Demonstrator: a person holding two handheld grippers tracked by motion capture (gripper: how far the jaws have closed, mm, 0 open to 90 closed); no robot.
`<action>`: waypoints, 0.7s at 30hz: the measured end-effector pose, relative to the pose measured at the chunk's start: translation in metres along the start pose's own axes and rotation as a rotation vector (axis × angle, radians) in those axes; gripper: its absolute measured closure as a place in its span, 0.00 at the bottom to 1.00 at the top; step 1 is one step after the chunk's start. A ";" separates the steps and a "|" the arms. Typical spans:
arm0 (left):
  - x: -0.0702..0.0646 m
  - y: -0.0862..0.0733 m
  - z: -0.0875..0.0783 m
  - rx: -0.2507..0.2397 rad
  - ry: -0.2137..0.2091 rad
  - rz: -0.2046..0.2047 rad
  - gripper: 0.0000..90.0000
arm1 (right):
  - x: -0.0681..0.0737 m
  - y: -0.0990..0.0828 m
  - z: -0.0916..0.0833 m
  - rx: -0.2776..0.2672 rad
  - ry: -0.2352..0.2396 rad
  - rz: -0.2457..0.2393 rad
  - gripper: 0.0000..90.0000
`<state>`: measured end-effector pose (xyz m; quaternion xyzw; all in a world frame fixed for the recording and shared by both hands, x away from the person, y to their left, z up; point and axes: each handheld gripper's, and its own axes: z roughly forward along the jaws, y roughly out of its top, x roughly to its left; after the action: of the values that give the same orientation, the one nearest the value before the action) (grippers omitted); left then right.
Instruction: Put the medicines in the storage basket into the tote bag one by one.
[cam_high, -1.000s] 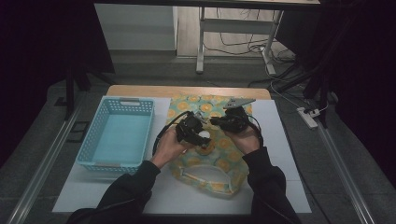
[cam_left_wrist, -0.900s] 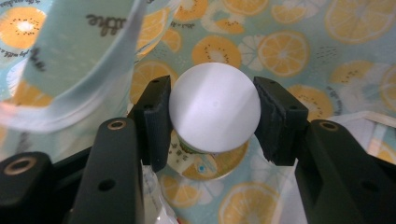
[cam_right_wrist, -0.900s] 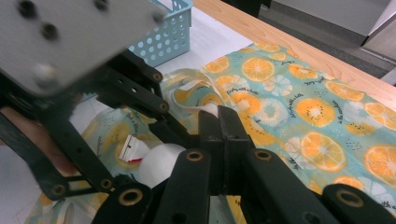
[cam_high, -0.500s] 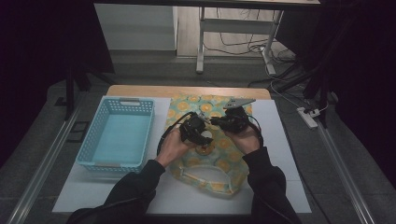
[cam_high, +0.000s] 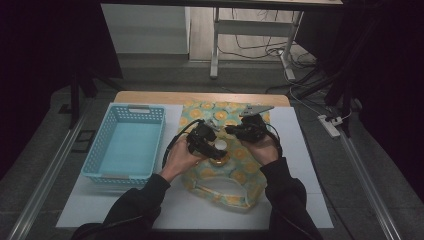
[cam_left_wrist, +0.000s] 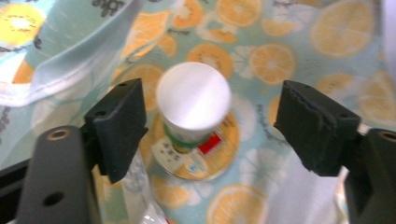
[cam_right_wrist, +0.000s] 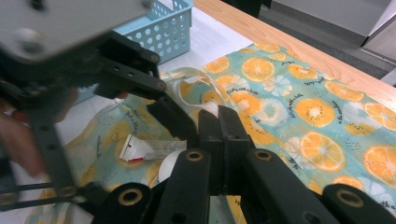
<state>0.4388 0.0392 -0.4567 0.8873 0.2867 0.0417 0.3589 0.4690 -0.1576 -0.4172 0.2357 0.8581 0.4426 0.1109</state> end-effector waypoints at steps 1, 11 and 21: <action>-0.001 -0.001 -0.001 -0.009 -0.006 -0.007 0.25 | 0.000 0.000 0.000 -0.001 0.001 -0.001 1.00; -0.007 -0.013 -0.014 -0.045 -0.042 -0.027 0.13 | 0.001 0.000 0.001 0.004 0.005 -0.005 1.00; -0.013 -0.029 -0.024 -0.094 -0.101 -0.033 0.05 | 0.003 0.000 0.002 0.004 0.006 -0.011 1.00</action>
<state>0.4079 0.0636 -0.4563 0.8655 0.2806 0.0042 0.4149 0.4675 -0.1548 -0.4180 0.2297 0.8606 0.4410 0.1103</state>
